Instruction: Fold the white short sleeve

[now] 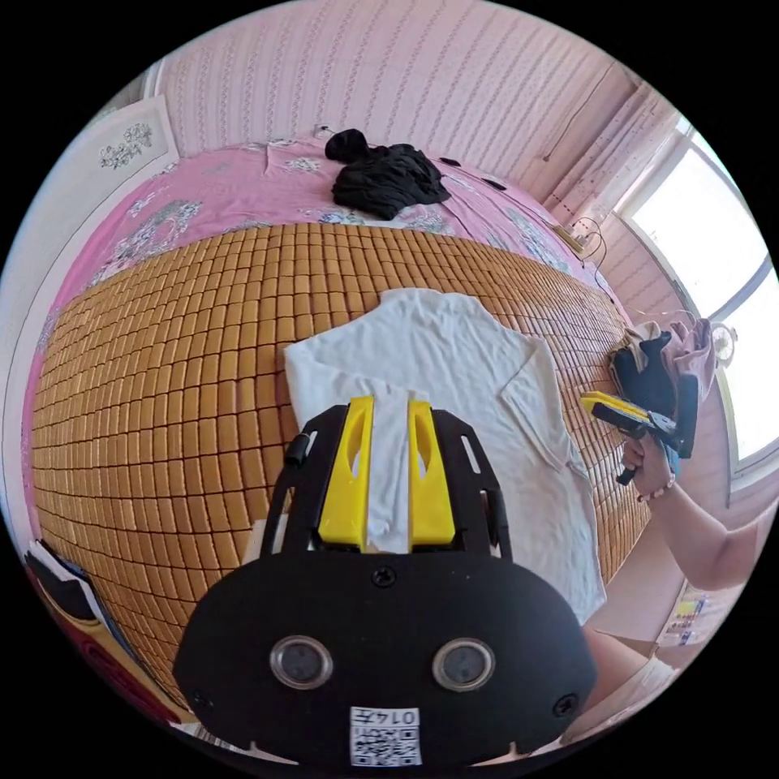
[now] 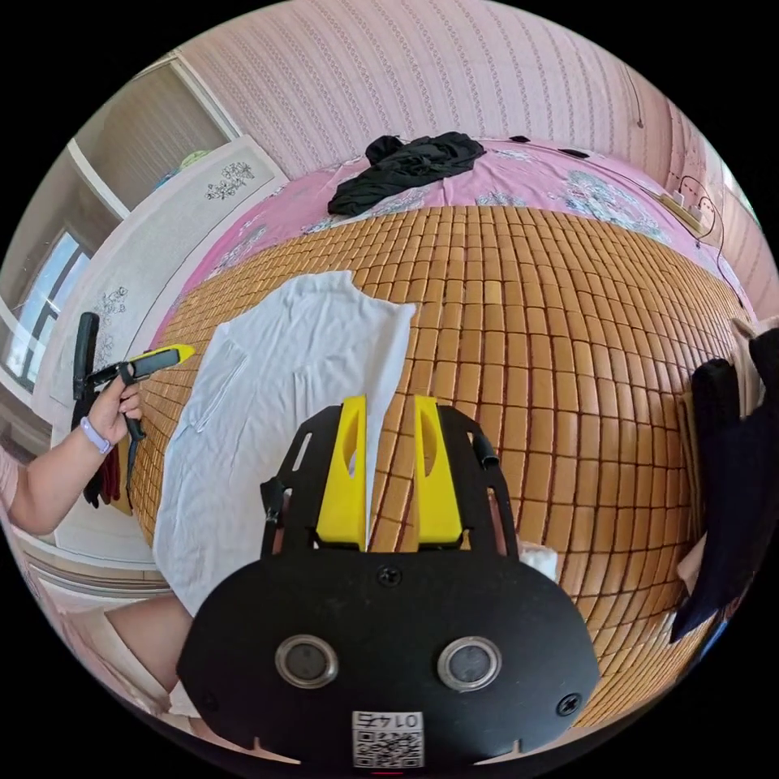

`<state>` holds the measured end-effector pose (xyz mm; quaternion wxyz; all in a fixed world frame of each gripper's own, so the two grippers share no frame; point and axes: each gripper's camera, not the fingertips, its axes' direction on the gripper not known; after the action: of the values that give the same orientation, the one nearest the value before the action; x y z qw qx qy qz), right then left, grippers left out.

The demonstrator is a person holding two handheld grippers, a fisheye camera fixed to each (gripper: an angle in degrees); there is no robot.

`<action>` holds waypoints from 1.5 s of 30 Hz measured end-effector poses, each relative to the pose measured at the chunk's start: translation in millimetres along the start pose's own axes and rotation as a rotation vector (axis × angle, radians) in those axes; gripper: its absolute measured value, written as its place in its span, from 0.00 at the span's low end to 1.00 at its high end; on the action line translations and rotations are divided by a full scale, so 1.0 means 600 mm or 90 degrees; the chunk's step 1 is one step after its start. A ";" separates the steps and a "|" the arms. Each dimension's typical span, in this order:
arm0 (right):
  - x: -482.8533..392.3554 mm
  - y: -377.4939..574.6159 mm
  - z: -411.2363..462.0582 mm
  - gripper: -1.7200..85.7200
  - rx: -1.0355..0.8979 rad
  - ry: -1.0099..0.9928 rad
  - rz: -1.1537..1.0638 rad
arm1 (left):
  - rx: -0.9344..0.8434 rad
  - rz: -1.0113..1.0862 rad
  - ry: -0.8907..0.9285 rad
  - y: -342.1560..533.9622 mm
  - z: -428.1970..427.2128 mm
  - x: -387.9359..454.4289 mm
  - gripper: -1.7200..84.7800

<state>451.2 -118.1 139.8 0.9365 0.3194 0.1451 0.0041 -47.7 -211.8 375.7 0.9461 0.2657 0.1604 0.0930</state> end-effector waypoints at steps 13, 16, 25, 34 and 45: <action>0.048 -0.119 0.058 0.02 -0.087 -0.032 0.025 | -0.060 -0.093 -0.007 -0.032 0.036 -0.146 0.03; 0.060 -0.135 0.043 0.02 -0.074 -0.023 0.026 | -0.072 -0.047 -0.045 -0.046 0.025 -0.138 0.01; 0.090 -0.152 -0.034 0.02 0.013 -0.085 0.032 | 0.048 -0.001 0.012 -0.056 -0.072 -0.144 0.01; 0.081 -0.067 -0.158 0.02 0.033 -0.244 -0.048 | 0.079 0.089 0.110 0.060 -0.226 -0.148 0.01; 0.058 0.250 -0.127 0.02 -0.165 -0.239 0.017 | -0.080 -0.001 0.180 0.379 -0.228 -0.179 0.01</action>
<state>476.2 50.6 162.9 0.9801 0.1932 -0.0374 -0.0242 -216.4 16.2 413.4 0.9290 0.1903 0.2858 0.1382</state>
